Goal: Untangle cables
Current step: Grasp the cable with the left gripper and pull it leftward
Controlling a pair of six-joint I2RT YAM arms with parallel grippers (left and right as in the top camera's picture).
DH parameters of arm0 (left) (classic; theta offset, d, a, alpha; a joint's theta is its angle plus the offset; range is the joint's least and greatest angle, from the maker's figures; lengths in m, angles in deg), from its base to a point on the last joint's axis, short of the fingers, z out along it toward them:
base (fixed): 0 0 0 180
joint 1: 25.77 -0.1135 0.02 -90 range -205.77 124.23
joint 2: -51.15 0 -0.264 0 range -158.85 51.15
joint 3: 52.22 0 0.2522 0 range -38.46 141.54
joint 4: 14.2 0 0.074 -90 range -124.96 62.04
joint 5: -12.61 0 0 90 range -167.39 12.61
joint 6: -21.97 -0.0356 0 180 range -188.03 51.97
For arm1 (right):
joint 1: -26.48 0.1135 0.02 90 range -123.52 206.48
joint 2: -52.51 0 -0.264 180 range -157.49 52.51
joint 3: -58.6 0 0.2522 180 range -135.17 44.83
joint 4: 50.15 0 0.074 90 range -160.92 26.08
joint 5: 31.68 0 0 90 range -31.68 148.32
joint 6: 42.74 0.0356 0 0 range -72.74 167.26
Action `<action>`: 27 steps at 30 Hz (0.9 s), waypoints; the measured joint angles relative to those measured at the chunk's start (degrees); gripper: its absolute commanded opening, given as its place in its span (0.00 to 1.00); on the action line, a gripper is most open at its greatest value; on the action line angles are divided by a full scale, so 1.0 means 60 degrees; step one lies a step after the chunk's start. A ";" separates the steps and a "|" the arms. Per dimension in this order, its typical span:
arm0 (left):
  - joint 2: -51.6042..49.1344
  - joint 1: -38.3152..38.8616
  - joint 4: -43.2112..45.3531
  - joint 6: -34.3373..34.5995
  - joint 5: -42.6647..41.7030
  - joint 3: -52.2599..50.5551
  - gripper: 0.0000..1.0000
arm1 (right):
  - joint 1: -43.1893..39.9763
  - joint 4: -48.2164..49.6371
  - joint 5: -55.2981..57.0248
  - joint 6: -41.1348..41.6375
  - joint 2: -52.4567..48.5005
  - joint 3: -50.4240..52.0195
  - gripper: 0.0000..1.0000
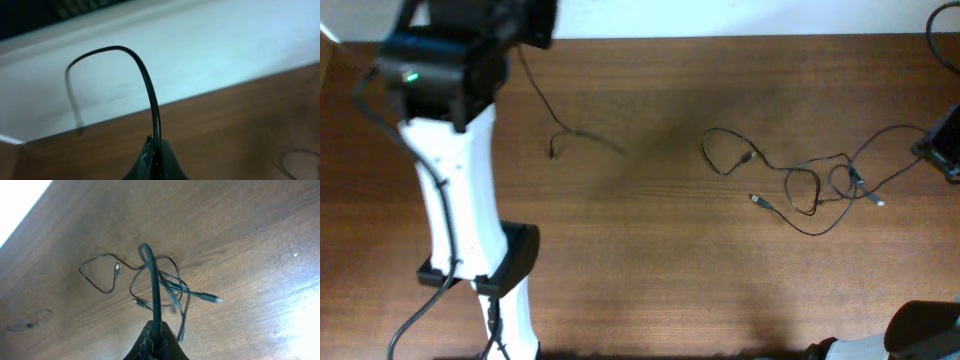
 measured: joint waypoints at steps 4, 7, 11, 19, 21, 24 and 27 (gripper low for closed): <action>0.0561 -0.1494 0.0688 0.0007 0.0055 0.0007 0.00 | 0.0164 -0.0076 -0.0007 -0.0004 -0.0510 0.0007 0.04; 0.0892 -0.3570 0.1129 0.0004 0.0106 0.0007 0.00 | 0.0514 -0.0047 -0.0004 0.0007 -0.0514 0.0007 0.04; 0.1147 -0.5759 0.1945 0.0004 0.0182 -0.1271 0.00 | 0.0554 -0.0168 -0.0004 0.0004 -0.0514 0.0007 0.04; 0.1184 -0.8378 -0.1541 0.1749 -0.0080 -0.2280 0.00 | 0.0583 -0.0346 -0.0007 0.0007 -0.0514 0.0007 0.04; 0.1188 -0.8378 -0.1916 0.2721 0.0011 -0.2554 0.00 | 0.0586 -0.0372 -0.0007 0.0004 -0.0514 0.0007 0.04; 0.1217 -0.8346 -0.1504 0.3508 -0.0062 -0.3479 0.00 | 0.0586 -0.0251 -0.0004 0.0007 -0.0517 0.0007 0.04; 0.1202 -0.7777 -0.1279 0.3687 -0.0007 -0.4878 0.00 | 0.0586 -0.0233 -0.0004 -0.0007 -0.0517 0.0007 0.04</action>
